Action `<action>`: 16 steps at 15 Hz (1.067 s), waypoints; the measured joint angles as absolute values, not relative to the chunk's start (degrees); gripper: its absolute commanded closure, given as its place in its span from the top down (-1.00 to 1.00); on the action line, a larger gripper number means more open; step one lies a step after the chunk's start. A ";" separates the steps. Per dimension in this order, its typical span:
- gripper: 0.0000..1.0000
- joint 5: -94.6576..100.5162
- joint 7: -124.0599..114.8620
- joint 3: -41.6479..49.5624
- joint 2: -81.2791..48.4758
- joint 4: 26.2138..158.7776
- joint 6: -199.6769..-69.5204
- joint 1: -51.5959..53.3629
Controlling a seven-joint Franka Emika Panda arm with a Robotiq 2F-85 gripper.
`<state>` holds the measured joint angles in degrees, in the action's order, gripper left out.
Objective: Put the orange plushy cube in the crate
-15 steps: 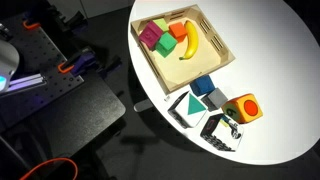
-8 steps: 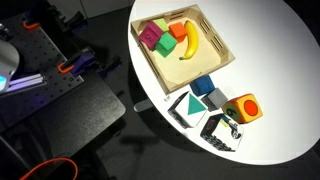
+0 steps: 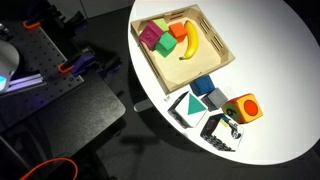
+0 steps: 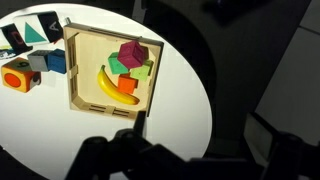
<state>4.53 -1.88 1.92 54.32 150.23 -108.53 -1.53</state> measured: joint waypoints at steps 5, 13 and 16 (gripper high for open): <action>1.00 3.67 0.70 6.19 45.67 144.20 -107.07 -1.53; 1.00 0.00 6.37 11.86 27.49 131.55 -101.70 -1.98; 1.00 -1.46 8.11 12.78 21.61 128.05 -101.01 -3.04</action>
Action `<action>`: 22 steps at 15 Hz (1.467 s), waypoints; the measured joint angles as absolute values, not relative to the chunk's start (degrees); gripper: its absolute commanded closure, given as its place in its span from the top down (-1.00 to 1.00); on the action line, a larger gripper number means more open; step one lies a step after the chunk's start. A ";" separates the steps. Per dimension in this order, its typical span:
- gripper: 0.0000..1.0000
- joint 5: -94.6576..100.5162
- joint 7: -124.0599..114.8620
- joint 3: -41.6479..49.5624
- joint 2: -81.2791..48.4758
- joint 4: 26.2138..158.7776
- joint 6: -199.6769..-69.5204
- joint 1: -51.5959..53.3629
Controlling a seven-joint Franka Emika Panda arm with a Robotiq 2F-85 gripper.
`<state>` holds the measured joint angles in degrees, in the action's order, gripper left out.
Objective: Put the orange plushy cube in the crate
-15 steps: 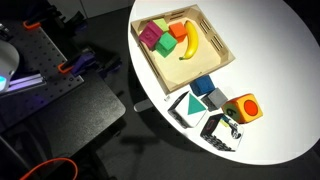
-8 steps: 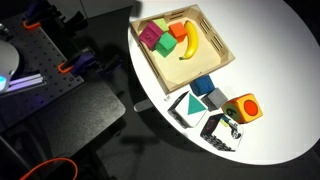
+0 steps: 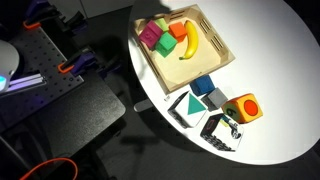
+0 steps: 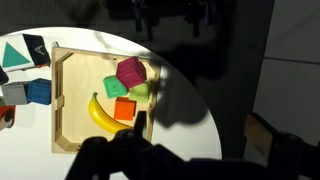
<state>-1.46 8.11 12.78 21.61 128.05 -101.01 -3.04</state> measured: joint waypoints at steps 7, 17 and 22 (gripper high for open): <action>1.00 -2.81 11.48 14.19 12.33 124.30 -101.02 -6.80; 1.00 -2.81 11.63 15.01 6.13 124.17 -108.11 -11.52; 1.00 -2.81 11.59 14.94 5.65 124.36 -108.54 -11.81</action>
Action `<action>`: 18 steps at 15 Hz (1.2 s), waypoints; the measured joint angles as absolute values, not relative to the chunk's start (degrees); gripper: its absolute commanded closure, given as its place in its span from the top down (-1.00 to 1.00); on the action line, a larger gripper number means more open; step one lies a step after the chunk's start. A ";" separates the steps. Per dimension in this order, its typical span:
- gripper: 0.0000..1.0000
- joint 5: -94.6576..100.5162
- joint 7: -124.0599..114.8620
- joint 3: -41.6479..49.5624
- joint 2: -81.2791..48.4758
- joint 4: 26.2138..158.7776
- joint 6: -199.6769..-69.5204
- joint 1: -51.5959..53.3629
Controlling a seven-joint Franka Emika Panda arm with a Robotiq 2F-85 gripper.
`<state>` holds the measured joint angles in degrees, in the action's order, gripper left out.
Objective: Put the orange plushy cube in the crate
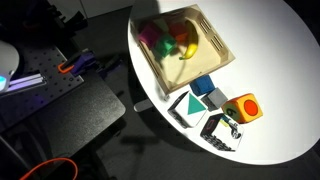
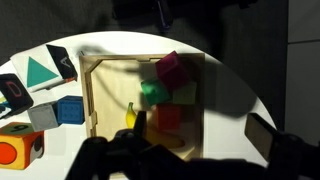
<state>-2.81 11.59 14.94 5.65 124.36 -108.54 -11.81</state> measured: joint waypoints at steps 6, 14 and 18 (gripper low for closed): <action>1.00 -2.81 11.48 14.92 5.53 124.36 -108.54 -11.82; 1.00 -2.81 10.82 15.44 -2.85 120.50 -113.87 -13.21; 1.00 -2.81 10.18 15.53 -9.07 116.60 -117.41 -14.96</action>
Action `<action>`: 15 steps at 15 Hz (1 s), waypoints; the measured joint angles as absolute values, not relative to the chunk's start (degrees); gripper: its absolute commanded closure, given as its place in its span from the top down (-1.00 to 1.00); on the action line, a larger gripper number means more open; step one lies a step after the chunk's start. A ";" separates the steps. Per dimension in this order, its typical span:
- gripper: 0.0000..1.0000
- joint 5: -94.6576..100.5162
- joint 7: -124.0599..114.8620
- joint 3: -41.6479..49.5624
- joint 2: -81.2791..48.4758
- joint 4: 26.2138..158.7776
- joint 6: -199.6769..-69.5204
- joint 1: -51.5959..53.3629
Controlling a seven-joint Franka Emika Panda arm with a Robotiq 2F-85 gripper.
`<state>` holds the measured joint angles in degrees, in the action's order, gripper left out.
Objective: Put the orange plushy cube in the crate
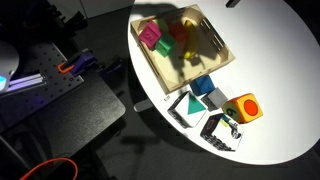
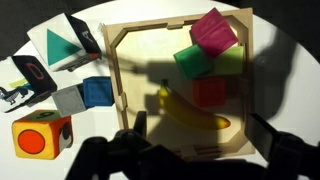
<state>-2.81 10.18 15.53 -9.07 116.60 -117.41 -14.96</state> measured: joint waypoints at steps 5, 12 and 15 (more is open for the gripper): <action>1.00 -2.81 8.37 15.75 -16.76 111.74 -122.67 -17.48; 1.00 -2.81 6.92 16.36 -26.05 105.79 -126.49 -21.34; 1.00 -2.81 5.97 16.64 -29.62 103.31 -127.38 -22.73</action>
<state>-2.81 5.97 16.64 -29.62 103.31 -127.38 -22.73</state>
